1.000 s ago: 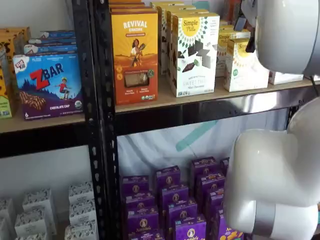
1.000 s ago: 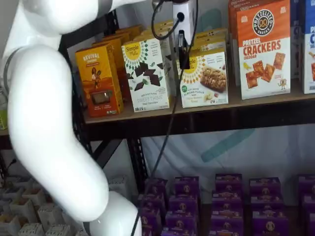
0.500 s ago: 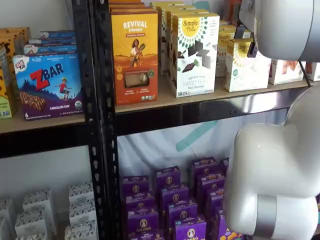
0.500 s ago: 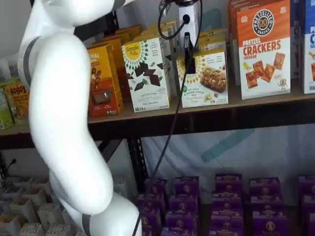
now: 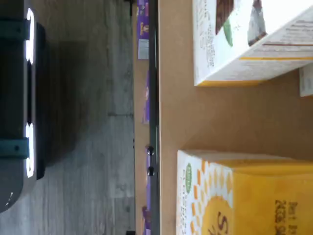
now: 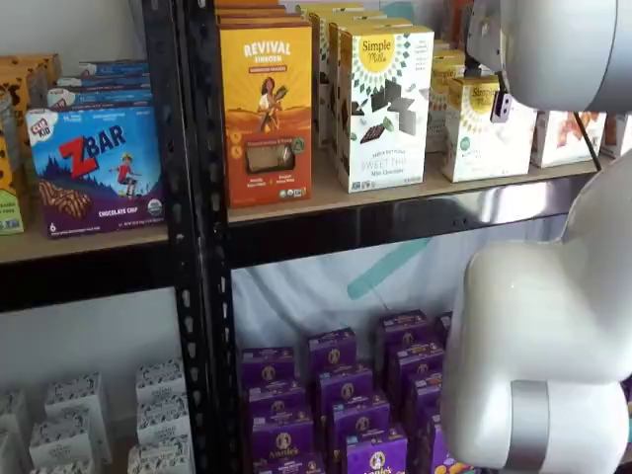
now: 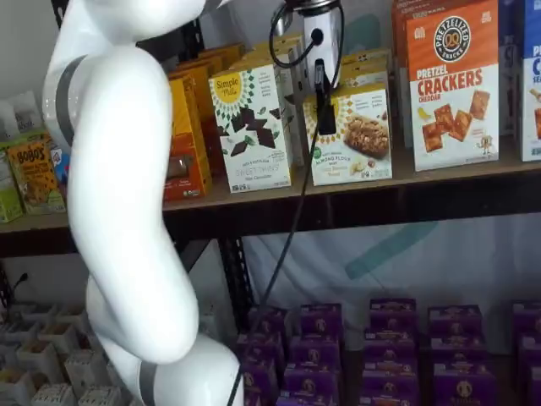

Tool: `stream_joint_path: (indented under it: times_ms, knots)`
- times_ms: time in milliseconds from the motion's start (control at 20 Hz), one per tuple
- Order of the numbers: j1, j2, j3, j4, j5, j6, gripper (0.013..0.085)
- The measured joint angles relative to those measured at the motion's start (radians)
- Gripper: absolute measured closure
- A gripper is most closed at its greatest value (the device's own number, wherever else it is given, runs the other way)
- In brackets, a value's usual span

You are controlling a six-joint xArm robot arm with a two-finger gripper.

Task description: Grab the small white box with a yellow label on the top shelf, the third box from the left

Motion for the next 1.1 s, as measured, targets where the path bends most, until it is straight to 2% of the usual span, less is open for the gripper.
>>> stream_joint_path:
  times_ms: [150, 250, 300, 400, 450, 600, 900, 950, 1000, 1100]
  knots:
    - [0.001, 0.003, 0.003, 0.002, -0.003, 0.002, 0.0130]
    - [-0.004, 0.003, 0.005, 0.015, -0.007, -0.002, 0.0210]
    - [-0.006, 0.003, 0.006, 0.018, -0.009, -0.003, 0.0210]
    - [-0.010, 0.004, 0.006, 0.026, -0.011, -0.007, 0.0290]
    - [-0.011, 0.004, 0.005, 0.028, -0.012, -0.008, 0.0290]
    - [-0.016, 0.005, 0.002, 0.036, -0.011, -0.011, 0.0370]
    - [-0.032, -0.013, 0.027, 0.075, -0.049, -0.025, 0.0370]
    - [-0.035, -0.018, 0.033, 0.082, -0.059, -0.028, 0.0410]
    - [-0.036, -0.021, 0.036, 0.084, -0.063, -0.030, 0.0410]
    - [-0.038, -0.024, 0.041, 0.087, -0.069, -0.032, 0.0490]
